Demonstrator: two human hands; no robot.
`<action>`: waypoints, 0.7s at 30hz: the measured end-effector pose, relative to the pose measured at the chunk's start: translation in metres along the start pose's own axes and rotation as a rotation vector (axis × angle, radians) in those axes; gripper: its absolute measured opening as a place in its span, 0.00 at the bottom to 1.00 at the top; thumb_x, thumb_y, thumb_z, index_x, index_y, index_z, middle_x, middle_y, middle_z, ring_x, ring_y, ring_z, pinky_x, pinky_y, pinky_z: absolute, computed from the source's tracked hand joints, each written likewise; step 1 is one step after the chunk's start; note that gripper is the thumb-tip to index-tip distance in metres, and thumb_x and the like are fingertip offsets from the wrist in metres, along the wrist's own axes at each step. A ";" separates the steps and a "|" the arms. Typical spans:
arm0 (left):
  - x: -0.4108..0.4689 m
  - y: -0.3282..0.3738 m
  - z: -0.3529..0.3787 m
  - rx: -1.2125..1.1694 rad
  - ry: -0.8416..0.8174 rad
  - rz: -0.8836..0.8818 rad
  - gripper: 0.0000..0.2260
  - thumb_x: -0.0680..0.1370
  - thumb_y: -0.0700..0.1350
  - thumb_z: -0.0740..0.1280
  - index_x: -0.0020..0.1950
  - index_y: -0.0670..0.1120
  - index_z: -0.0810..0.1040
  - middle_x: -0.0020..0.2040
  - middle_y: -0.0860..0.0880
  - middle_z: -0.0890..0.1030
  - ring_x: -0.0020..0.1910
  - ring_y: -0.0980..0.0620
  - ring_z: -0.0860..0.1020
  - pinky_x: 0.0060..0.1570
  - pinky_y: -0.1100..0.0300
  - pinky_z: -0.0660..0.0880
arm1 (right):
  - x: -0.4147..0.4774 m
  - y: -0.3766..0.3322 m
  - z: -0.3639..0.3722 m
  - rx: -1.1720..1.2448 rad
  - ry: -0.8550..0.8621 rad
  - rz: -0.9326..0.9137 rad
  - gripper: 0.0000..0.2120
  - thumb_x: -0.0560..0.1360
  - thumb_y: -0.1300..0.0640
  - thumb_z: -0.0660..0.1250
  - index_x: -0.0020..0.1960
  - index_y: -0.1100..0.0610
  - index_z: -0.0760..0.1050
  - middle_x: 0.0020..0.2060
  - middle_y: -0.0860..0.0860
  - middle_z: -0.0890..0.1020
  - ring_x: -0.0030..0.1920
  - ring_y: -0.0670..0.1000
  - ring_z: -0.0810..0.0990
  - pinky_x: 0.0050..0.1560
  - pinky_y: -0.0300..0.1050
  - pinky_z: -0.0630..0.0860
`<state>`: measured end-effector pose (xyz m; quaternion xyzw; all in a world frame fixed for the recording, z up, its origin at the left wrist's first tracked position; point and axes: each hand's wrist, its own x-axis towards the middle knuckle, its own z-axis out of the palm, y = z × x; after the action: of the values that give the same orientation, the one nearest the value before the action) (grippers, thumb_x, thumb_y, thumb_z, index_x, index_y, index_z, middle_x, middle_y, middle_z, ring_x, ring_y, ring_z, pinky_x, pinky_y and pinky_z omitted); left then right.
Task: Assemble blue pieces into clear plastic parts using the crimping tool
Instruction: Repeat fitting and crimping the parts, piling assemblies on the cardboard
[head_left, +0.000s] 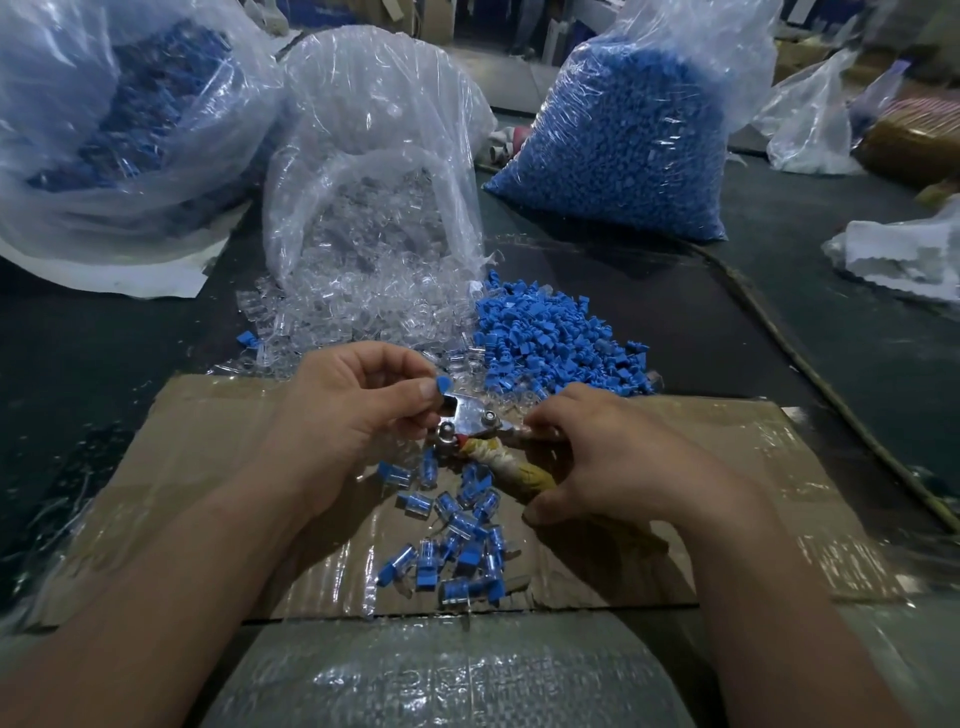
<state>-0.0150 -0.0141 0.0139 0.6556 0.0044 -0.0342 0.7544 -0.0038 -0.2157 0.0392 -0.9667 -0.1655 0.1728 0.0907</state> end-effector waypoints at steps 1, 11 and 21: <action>0.000 0.000 0.000 0.002 0.004 -0.002 0.05 0.61 0.40 0.69 0.32 0.49 0.83 0.30 0.47 0.81 0.29 0.54 0.80 0.30 0.64 0.78 | 0.000 0.000 0.000 -0.003 0.008 0.004 0.29 0.62 0.42 0.74 0.60 0.47 0.68 0.48 0.43 0.69 0.50 0.46 0.68 0.50 0.45 0.71; 0.001 0.000 -0.001 0.052 0.085 0.099 0.05 0.70 0.32 0.65 0.40 0.41 0.76 0.30 0.50 0.81 0.29 0.56 0.79 0.31 0.68 0.76 | 0.010 -0.003 0.011 -0.037 0.167 -0.004 0.08 0.71 0.54 0.65 0.46 0.49 0.66 0.40 0.44 0.67 0.42 0.45 0.67 0.38 0.41 0.65; -0.001 0.003 0.003 0.092 0.154 0.187 0.07 0.72 0.32 0.65 0.39 0.43 0.76 0.30 0.51 0.81 0.30 0.57 0.79 0.33 0.67 0.77 | 0.005 -0.004 0.007 0.230 0.391 -0.087 0.13 0.69 0.58 0.66 0.47 0.48 0.65 0.40 0.41 0.70 0.39 0.41 0.69 0.33 0.39 0.62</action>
<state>-0.0154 -0.0165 0.0176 0.6877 -0.0007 0.0867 0.7208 -0.0025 -0.2095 0.0324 -0.9571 -0.1657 -0.0043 0.2379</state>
